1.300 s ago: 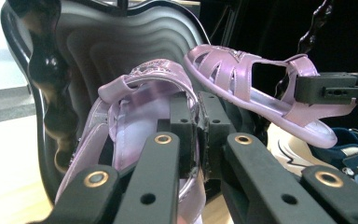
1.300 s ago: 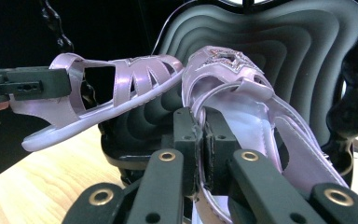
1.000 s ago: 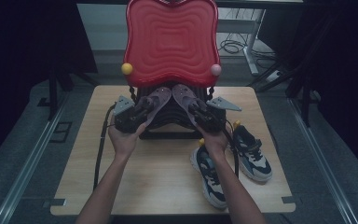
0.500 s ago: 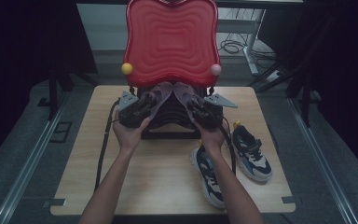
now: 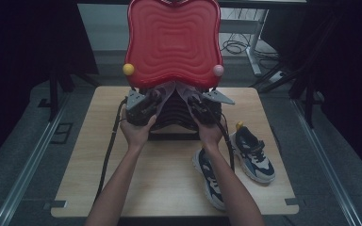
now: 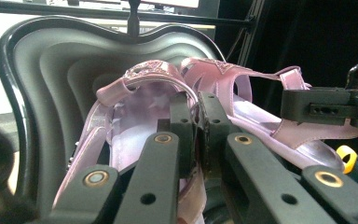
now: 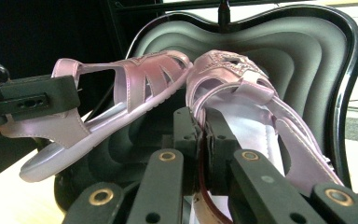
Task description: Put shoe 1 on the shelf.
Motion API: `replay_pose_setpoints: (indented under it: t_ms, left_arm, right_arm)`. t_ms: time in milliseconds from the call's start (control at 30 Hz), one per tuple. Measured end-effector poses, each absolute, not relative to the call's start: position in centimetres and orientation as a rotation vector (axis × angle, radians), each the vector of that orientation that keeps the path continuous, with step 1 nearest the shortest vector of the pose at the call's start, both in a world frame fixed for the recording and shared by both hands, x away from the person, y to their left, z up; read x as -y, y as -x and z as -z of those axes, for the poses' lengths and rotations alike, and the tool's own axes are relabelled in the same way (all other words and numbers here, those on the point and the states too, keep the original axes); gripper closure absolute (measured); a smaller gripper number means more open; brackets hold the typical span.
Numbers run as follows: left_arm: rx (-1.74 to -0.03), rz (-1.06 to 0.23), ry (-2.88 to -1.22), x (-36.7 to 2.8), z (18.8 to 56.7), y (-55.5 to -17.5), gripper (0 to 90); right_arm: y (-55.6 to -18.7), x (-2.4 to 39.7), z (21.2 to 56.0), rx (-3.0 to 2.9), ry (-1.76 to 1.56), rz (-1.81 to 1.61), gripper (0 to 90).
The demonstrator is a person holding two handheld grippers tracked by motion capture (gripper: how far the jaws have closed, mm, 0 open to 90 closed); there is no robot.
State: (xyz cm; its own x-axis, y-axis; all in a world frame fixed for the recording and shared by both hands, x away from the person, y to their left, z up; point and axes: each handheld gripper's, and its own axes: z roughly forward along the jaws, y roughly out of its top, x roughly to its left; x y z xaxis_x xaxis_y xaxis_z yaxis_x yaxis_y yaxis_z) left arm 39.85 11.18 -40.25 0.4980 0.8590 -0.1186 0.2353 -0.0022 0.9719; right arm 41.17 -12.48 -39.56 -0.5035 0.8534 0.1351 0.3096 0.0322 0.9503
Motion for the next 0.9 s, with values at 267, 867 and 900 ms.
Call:
replay_pose_setpoints:
  t_ms: [267,867,900]
  left_arm:
    - [-0.983,-0.691,-1.523,-10.9,40.2,-40.5,86.4]
    - [-0.965,-0.73,-1.541,-10.2,41.8,-40.6,86.3]
    - [-0.964,-0.735,-1.544,-10.1,42.0,-40.6,86.3]
  right_arm:
    - [-41.8,11.9,39.5,-1.811,-1.171,-1.482,85.9]
    - [-42.2,11.2,41.3,-1.796,-1.124,-1.448,85.7]
    - [-42.1,11.1,41.4,-1.8,-1.121,-1.445,85.6]
